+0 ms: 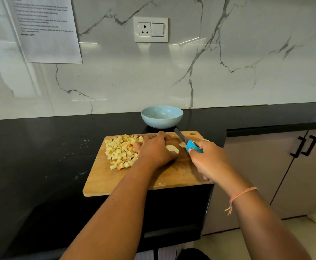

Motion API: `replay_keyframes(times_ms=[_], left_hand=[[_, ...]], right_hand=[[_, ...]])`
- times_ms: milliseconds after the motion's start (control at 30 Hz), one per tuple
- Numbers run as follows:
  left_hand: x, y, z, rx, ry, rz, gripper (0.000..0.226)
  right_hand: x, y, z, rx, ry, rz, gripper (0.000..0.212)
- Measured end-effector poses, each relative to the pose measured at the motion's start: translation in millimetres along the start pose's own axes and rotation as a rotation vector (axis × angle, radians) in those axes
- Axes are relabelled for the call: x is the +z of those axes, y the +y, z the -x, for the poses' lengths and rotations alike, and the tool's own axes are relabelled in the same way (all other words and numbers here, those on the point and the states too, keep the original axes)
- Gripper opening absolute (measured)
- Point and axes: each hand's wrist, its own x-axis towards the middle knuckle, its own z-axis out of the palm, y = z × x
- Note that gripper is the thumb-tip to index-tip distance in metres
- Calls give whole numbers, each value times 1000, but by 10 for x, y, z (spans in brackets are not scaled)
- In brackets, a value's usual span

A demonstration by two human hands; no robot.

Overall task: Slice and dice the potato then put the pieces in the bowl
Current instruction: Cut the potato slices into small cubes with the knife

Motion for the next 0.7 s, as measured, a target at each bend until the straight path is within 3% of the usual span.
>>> replay_keyframes(times_ms=[200, 700], left_hand=[[-1, -41, -27, -31, 30, 70, 39], [15, -60, -75, -109, 3, 73, 40]], right_hand=[[-100, -36, 175, 0, -73, 0, 43], [-131, -361, 264, -13, -175, 225, 30]])
